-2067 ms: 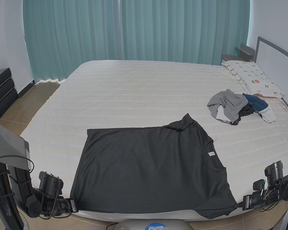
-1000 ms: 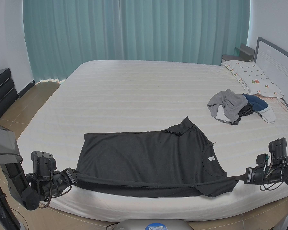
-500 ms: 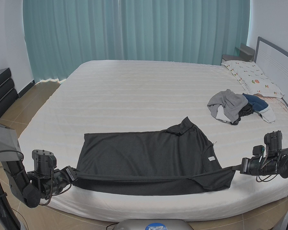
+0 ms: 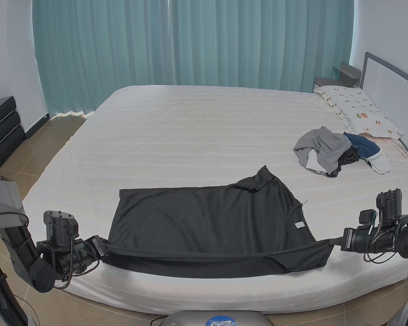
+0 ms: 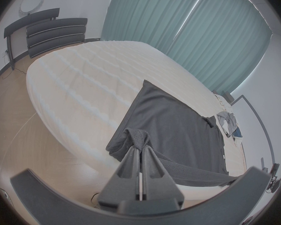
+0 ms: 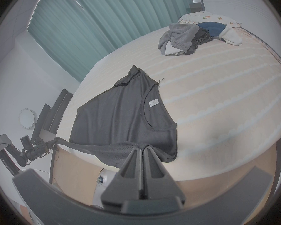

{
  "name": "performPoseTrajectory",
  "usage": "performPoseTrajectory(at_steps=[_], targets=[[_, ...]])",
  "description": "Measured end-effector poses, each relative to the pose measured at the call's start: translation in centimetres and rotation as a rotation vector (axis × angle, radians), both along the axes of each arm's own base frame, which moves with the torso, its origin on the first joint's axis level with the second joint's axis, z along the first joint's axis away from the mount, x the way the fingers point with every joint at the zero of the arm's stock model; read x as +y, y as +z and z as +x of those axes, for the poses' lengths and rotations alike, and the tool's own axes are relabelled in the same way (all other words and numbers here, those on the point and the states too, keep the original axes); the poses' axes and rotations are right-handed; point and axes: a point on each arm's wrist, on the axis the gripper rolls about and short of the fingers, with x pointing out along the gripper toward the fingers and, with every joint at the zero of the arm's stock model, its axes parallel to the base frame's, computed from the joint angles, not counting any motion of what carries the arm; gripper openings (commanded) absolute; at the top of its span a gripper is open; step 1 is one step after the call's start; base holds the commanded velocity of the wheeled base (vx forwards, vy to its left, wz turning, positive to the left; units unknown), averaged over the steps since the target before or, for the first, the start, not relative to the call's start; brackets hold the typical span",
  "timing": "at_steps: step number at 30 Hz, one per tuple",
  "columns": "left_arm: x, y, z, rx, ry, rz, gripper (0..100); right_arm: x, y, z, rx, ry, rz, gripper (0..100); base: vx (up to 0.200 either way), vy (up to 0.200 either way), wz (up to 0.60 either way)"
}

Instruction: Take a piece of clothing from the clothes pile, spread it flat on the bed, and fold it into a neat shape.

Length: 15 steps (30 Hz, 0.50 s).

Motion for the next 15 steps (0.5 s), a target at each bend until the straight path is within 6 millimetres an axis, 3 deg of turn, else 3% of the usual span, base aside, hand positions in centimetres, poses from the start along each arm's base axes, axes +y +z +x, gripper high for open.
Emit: performPoseTrajectory(at_steps=[15], targets=[[-0.2,-2.9,5.1,-0.002,0.021,-0.004,0,0.3,-2.1,6.0,0.003,0.001,0.0,0,0.0,0.0,0.0]])
